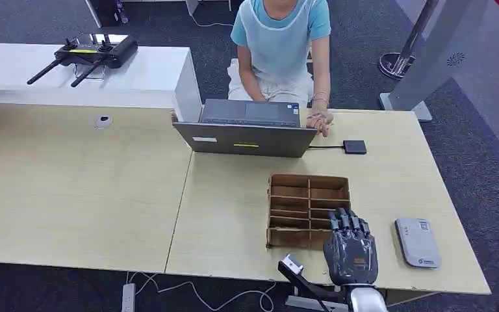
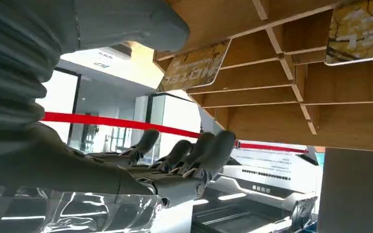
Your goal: Pass the card to the sensor for recognition and then transmit it.
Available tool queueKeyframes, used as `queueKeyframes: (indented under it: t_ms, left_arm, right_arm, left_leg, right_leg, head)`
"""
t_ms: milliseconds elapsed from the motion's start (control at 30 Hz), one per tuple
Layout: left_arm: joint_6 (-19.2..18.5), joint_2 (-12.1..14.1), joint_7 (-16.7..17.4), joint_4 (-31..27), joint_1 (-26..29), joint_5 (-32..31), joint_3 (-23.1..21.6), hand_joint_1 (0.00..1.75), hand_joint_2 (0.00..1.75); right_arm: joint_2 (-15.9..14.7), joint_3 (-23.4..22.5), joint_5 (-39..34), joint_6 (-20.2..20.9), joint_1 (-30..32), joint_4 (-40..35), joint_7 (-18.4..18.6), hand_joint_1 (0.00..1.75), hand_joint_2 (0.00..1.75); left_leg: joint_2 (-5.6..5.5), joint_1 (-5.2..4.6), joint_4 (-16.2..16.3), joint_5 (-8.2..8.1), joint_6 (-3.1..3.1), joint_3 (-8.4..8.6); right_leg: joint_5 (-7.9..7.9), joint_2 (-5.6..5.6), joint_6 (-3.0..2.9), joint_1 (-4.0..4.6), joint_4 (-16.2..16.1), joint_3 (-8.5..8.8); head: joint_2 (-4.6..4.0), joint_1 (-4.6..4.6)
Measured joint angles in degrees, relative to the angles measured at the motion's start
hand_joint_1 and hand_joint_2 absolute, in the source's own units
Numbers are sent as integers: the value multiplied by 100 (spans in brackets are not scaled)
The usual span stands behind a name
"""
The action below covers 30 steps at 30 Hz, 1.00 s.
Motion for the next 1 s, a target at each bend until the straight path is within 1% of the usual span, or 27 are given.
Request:
queueKeyframes:
  t_ms: [33,133,233,267,333,367,533,733,1000]
  left_arm:
    - [0,0,0,0,0,-2,0,0,0]
    - [0,0,2,0,0,-15,0,0,0]
    - [0,2,6,0,0,-35,0,0,0]
    - [0,2,9,0,0,-37,0,0,0]
    - [0,2,9,0,0,-37,0,0,0]
    - [0,2,9,0,0,-37,2,0,0]
    - [-4,4,9,0,0,-35,2,0,0]
    - [-9,24,9,0,0,-35,2,0,0]
    - [-13,37,9,0,0,-35,2,0,0]
  right_arm:
    - [0,0,0,0,0,9,-2,68,175]
    - [0,-2,0,0,0,41,-13,65,175]
    - [0,-2,0,0,0,68,-52,65,175]
    - [0,-2,0,0,0,74,-55,59,175]
    - [0,-4,0,0,0,87,-66,59,175]
    - [0,-7,0,0,0,96,-70,63,175]
    - [2,-28,0,2,-3,122,-129,63,175]
    - [20,-98,0,9,-31,162,-188,70,175]
    - [24,-109,0,7,-75,195,-192,89,175]
  left_leg:
    - [0,0,0,0,0,0]
    - [0,0,0,0,0,0]
    - [0,0,0,0,0,0]
    - [0,0,0,0,0,0]
    - [0,0,0,0,0,0]
    - [0,0,0,0,0,0]
    - [0,0,0,0,0,0]
    - [0,0,0,0,0,0]
    - [0,0,0,0,0,0]
  right_leg:
    - [0,0,0,0,0,0]
    - [0,0,0,0,0,0]
    - [0,0,0,0,0,0]
    - [0,0,0,0,0,0]
    - [0,0,0,0,0,0]
    - [0,0,0,0,0,0]
    - [0,0,0,0,0,0]
    - [0,0,0,0,1,1]
    - [0,0,0,0,1,0]
  head:
    - [0,0]
    - [0,0]
    - [0,0]
    - [0,0]
    - [0,0]
    - [0,0]
    - [0,0]
    - [0,0]
    - [0,0]
